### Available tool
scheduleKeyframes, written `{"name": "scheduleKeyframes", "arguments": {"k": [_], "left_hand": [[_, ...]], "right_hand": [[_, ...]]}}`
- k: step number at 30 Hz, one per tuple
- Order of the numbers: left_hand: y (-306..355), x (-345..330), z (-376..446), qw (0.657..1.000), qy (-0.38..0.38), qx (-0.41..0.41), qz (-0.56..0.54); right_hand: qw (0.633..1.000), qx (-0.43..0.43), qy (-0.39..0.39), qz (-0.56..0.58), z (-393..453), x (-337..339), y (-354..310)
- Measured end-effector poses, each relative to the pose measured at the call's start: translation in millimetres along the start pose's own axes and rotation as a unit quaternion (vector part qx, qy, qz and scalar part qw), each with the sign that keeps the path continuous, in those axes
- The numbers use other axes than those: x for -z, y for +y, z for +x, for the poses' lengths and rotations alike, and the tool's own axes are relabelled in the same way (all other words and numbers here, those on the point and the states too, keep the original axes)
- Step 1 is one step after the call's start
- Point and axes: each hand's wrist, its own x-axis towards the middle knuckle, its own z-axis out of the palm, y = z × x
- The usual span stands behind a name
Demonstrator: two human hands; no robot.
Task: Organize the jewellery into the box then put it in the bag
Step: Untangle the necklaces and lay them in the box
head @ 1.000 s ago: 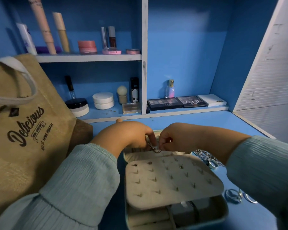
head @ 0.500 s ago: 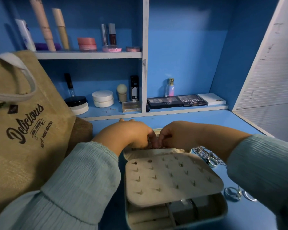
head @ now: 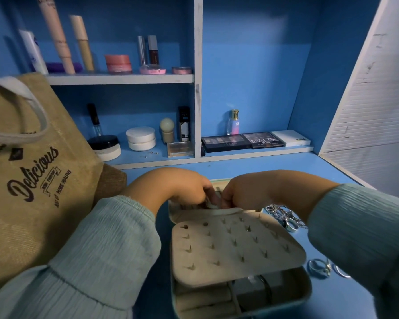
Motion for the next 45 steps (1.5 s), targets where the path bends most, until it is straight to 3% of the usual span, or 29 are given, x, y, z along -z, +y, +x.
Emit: {"name": "scheduleKeyframes", "arguments": {"k": [6,12,19,24,29,34,45], "left_hand": [[0,-1,0,1.0,-0.021,-0.002,0.019],[1,-1,1,0.999,-0.047,-0.009,0.02],[-11,5,-6,0.999,0.038,0.014,0.014],[-7,2,-5,0.999,0.012,0.018,0.028],[-4,2,-3,0.999,-0.007,0.014,0.036],[-2,-1,-1,0.999,-0.023,0.004,0.037],[-2,-2,-2,0.999,-0.008,0.014,0.031]], "right_hand": [[0.999,-0.015,0.005,0.038,-3,4,2],[0.979,-0.073,0.043,0.187,-2,5,8],[0.987,-0.063,0.04,0.14,0,2,5],[0.994,-0.029,0.029,0.106,-7,1,5],[0.987,-0.039,0.047,0.147,-6,2,4],[0.996,-0.03,0.028,0.079,-6,-1,0],[0.998,-0.015,0.03,0.06,-7,1,3]]}}
